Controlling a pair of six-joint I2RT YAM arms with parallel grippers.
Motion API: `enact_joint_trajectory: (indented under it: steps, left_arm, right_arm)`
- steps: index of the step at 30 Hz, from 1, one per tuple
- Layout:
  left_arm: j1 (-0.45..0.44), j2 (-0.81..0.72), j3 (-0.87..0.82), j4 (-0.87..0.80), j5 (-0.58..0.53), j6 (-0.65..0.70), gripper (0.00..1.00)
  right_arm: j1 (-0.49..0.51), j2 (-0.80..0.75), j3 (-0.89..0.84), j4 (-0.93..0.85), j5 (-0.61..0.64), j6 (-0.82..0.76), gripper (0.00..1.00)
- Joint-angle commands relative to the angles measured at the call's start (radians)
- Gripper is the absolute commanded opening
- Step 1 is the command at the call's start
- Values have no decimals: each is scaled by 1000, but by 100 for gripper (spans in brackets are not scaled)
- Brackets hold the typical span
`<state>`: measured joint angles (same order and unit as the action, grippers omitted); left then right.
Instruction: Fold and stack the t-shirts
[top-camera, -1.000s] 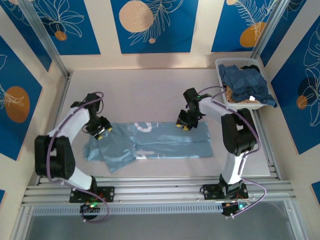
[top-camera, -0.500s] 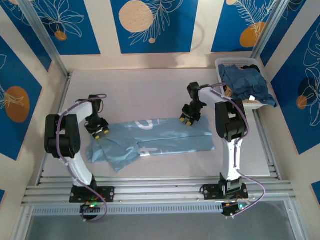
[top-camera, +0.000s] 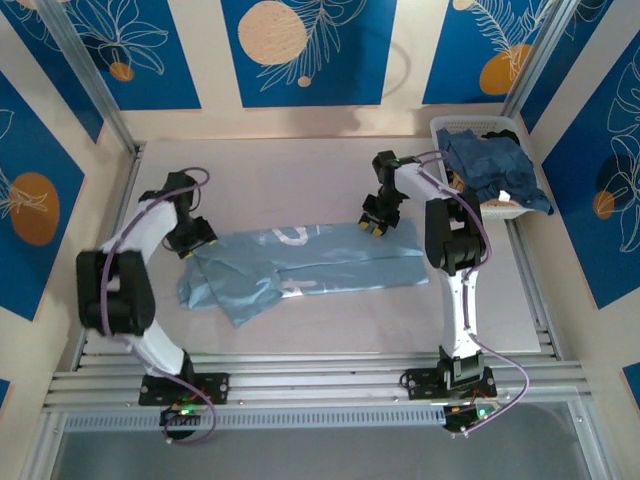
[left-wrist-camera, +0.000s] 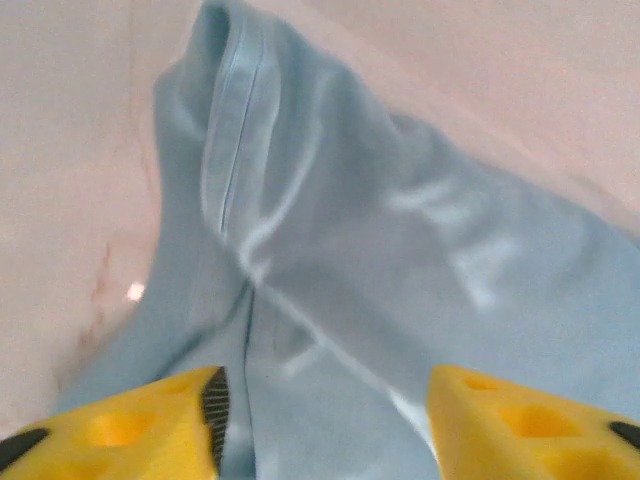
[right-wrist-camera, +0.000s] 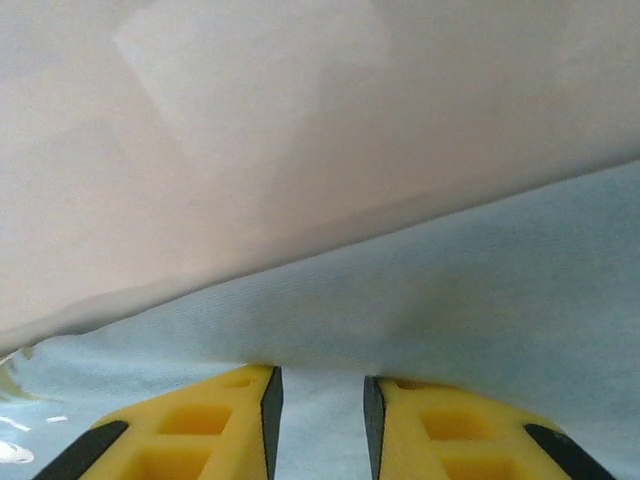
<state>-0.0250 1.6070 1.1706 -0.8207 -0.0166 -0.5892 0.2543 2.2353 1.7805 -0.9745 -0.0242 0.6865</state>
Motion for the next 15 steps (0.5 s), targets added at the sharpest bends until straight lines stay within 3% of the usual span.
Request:
enact_joint_trajectory:
  steps: [1,6,15]
  left_arm:
    - [-10,-146,-145,-38,94,-55,49]
    - [-10,-174,-266,74,187,-80,44]
    - [-10,-102,-313,145,150,-42,43]
  right_arm:
    - [34,-139,-44,31,9,-59,32]
    - [72,-202,-137,96,-71,-65,32]
    - [82,-198,-202,150,-138,-24,33]
